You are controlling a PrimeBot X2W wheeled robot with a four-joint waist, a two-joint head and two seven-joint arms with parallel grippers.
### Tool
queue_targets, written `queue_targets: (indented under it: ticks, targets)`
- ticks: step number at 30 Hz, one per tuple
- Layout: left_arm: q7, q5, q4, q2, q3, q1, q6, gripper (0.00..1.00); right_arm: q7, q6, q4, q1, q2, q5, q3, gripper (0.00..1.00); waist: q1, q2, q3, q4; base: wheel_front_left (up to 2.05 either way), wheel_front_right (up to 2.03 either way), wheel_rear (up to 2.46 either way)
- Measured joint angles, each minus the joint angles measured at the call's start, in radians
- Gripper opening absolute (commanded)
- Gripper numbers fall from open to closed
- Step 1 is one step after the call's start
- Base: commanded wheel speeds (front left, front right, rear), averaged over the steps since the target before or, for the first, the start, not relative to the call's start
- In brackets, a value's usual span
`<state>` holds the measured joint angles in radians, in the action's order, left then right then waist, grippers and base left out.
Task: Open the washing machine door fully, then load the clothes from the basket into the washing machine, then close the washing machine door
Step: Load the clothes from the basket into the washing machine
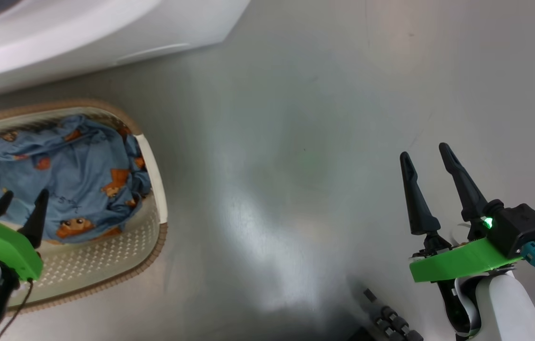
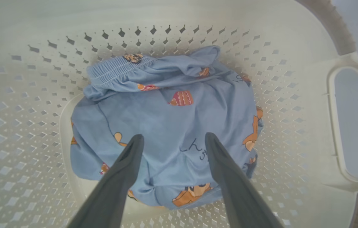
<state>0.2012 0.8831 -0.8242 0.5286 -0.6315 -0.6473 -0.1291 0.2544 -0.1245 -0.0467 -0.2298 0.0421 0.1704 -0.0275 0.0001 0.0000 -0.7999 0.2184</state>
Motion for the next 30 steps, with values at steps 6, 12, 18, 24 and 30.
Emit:
queue_targets:
  ticks: [6, 12, 18, 24, 30]
  targets:
    - [-0.008, 0.053, -0.024, 0.024, -0.068, -0.058, 0.000, 1.00, 0.002, 0.000, 0.019, -0.011, 0.000, 0.000, 0.000, 1.00, 0.0000, 0.0000, -0.042, 0.014, 0.00, 0.00, 0.00]
    - [-0.030, 0.098, -0.033, 0.032, -0.144, -0.111, 0.000, 1.00, 0.003, 0.000, 0.031, -0.018, 0.000, 0.000, 0.002, 1.00, 0.0000, 0.0000, -0.081, 0.019, 0.00, 0.00, 0.00]
    - [-0.034, 0.137, -0.049, 0.044, -0.210, -0.156, 0.000, 1.00, 0.003, 0.000, 0.037, -0.019, 0.000, 0.000, 0.000, 1.00, 0.0000, 0.0000, -0.112, 0.022, 0.00, 0.00, 0.00]
    - [-0.034, 0.154, -0.083, 0.046, -0.265, -0.204, 0.000, 1.00, 0.003, 0.000, 0.049, -0.020, 0.000, 0.000, -0.011, 1.00, -0.0001, 0.0000, -0.135, 0.028, 0.00, 0.00, 0.00]
    - [-0.026, 0.163, -0.120, 0.039, -0.317, -0.248, 0.000, 1.00, 0.003, 0.000, 0.058, -0.020, 0.000, -0.002, -0.014, 1.00, -0.0001, 0.0000, -0.156, 0.031, 0.00, 0.00, 0.00]
